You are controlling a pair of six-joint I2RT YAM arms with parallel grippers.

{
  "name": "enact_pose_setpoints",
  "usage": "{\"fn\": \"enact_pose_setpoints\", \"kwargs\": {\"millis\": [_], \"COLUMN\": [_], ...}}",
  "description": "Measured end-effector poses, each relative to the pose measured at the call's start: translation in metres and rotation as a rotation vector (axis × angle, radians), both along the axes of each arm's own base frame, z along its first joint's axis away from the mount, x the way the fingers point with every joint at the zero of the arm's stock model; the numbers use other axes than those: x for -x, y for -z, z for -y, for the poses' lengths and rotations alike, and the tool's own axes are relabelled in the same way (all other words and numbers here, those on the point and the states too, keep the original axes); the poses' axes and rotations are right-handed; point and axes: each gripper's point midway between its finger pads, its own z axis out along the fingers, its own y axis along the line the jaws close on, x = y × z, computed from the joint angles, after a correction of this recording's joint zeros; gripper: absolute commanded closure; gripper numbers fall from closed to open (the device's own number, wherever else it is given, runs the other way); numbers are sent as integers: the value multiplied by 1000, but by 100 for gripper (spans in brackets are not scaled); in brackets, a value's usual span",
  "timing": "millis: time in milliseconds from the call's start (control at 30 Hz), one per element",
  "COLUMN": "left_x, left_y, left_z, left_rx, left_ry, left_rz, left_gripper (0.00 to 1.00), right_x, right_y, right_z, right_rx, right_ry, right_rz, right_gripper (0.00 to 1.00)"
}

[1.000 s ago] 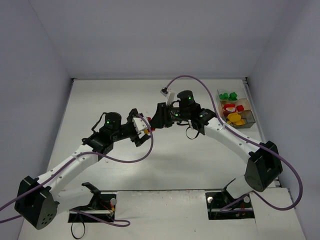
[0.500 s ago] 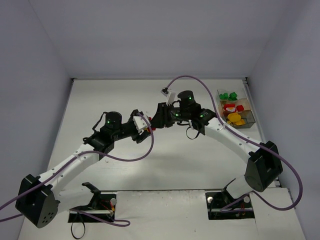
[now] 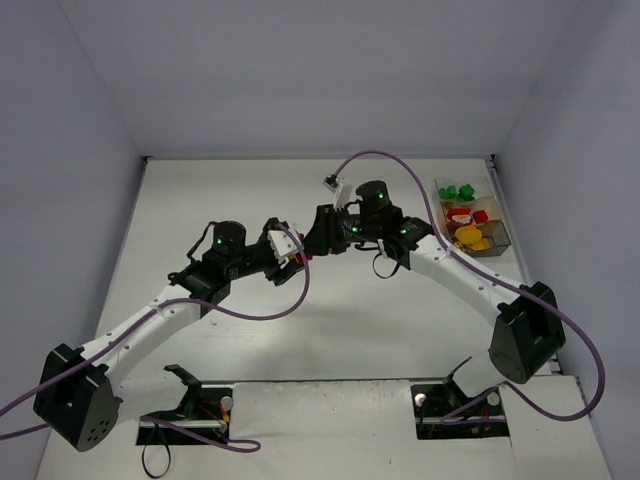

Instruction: Sort the legos into containers by color

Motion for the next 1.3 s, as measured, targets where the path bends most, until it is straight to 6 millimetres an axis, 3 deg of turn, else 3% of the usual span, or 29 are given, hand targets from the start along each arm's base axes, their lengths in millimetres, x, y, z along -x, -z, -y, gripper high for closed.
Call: {"fn": "enact_pose_setpoints", "kwargs": {"millis": [100,233,367,433,567,667,867,1000,1067,1133,1200,1300], "left_x": [-2,-3,-5,-4,-5,-3,-5,-6,-7,-8,-10,-11], "left_y": [0,-1,-7,-1,17,23,22,21,21,21,20,17], "left_z": [1,2,6,3,-7,-9,-10,-11,-11,-13,-15,-18], "left_rx": [-1,3,21,9,-18,-24,-13,-4,0,0,-1,0], "left_ry": [2,2,9,-1,-42,-53,-70,-90,-100,-116,-130,-149], "left_rz": [-2,4,28,11,-41,-59,-69,-78,-84,-84,-80,-71], "left_gripper": [85,92,92,92,92,92,92,92,92,92,91,91], "right_x": [-5,-7,-10,-22,-71,-94,-117,-132,-130,-126,-126,-135], "right_y": [0,-1,-4,-4,-1,-2,6,20,35,49,65,87], "right_z": [4,7,15,27,84,125,208,305,354,390,414,433], "right_rx": [2,-5,-28,-21,18,35,150,250,302,349,381,407], "right_ry": [16,16,3,43,240,358,624,947,1109,1227,1306,1369], "right_rz": [0,-6,-25,-14,4,13,5,-38,-89,-146,-201,-278], "right_gripper": [100,100,100,100,100,100,100,100,100,100,100,100]}}
